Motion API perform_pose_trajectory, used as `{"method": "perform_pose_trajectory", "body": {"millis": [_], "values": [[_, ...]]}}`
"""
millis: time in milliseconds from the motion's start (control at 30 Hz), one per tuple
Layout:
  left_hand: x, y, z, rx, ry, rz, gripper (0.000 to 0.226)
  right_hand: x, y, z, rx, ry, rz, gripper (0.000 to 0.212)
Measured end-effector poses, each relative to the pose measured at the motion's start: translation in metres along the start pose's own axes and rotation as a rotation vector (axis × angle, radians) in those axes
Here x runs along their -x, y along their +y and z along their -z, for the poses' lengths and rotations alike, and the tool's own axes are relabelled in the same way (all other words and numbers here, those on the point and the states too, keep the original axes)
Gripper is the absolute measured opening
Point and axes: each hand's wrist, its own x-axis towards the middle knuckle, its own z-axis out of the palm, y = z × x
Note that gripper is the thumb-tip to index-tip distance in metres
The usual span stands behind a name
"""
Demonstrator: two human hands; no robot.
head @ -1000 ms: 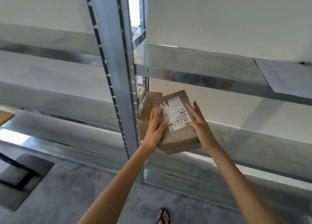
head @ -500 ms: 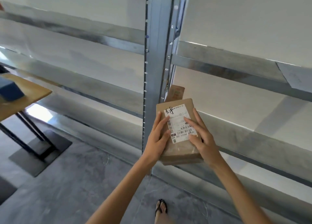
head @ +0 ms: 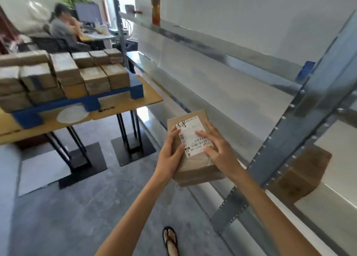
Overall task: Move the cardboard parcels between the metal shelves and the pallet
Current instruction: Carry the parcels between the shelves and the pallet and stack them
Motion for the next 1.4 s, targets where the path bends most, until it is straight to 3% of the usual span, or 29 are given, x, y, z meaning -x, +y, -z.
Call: {"method": "perform_pose_trajectory", "body": {"millis": [167,567,833,1200,1400], "values": [[-0.056,0.006,0.064,-0.103,0.146,-0.034,0.046,-0.089,-0.003,-0.049,-0.031,-0.077,0.156,0.046],[-0.184,0.001,0.199,-0.273,0.391,0.038,0.05,-0.282,-0.015,-0.152,-0.133,-0.252,0.235,0.049],[-0.243,-0.019,0.28,-0.313,0.434,0.101,0.049,-0.364,-0.018,-0.225,-0.255,-0.34,0.148,0.047],[-0.365,-0.038,0.425,-0.332,0.406,0.06,0.049,-0.516,-0.036,-0.338,-0.341,-0.302,0.137,0.048],[-0.421,-0.048,0.469,-0.322,0.349,0.04,0.052,-0.577,-0.031,-0.368,-0.364,-0.282,0.122,0.044]]}}
